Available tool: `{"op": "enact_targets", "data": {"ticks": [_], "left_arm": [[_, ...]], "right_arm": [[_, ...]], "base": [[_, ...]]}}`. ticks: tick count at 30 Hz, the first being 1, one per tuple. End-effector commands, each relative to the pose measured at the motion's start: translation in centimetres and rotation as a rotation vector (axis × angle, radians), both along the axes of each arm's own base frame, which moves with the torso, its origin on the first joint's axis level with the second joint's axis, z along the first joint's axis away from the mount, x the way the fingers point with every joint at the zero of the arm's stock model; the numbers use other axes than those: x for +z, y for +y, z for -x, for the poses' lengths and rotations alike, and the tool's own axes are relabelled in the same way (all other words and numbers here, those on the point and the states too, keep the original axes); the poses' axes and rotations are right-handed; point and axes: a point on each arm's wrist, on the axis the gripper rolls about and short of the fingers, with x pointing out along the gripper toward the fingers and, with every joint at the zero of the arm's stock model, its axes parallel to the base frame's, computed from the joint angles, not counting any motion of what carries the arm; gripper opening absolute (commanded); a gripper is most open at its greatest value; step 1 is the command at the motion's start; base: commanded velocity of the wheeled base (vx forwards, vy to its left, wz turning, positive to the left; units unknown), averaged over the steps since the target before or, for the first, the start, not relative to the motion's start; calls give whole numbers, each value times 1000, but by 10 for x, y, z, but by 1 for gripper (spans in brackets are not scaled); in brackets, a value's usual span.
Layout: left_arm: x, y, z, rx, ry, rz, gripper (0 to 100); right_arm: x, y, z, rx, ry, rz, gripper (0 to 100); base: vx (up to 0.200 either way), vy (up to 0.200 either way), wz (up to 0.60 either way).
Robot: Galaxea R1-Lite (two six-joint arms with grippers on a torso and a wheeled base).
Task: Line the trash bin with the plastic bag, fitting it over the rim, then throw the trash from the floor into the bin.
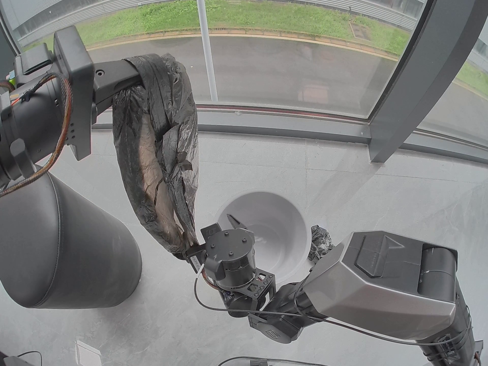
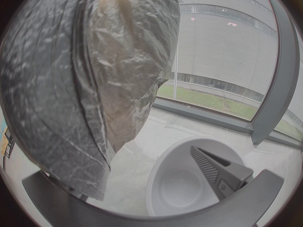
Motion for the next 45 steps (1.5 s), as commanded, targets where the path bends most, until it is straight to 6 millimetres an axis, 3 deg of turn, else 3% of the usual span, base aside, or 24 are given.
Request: {"op": "enact_targets", "data": {"ticks": [1,6,10,15,16,17,18,21,25,28,35,36,40,45], "left_arm": [[0,0,0,1,-2,2,0],[0,0,0,2,-1,1,0],[-6,2,0,8,10,-10,0],[-13,6,-4,36,28,-26,0],[-13,6,-4,36,28,-26,0],[-13,9,-7,53,29,-28,0],[-14,10,-8,61,30,-29,0],[-16,17,-14,68,37,-33,0],[-27,26,-21,54,70,-48,0],[-32,30,-26,57,81,-42,0],[-63,38,-44,44,115,-44,0],[-70,38,-47,34,127,-46,0],[-74,36,-51,17,164,-19,0],[-78,34,-53,-32,208,8,0]], "right_arm": [[-5,1,0,0,5,8,0],[-1,-1,4,1,2,0,0],[13,-15,19,15,6,8,0],[21,-54,53,139,62,138,0],[21,-54,53,139,62,138,0],[24,-72,66,216,78,194,0],[25,-78,69,226,83,206,0],[33,-97,73,221,100,221,0],[49,-123,63,157,143,252,0],[55,-131,63,148,186,278,0],[87,-154,65,215,377,229,0],[104,-161,69,291,468,188,0],[128,-165,76,349,631,137,0],[155,-169,82,418,666,47,0]], "base": [[0,0,0],[0,0,0],[0,0,0],[0,0,0],[0,0,0],[0,0,0],[0,0,0],[0,0,0],[0,0,0],[0,0,0],[0,0,0],[0,0,0],[0,0,0],[0,0,0]]}}
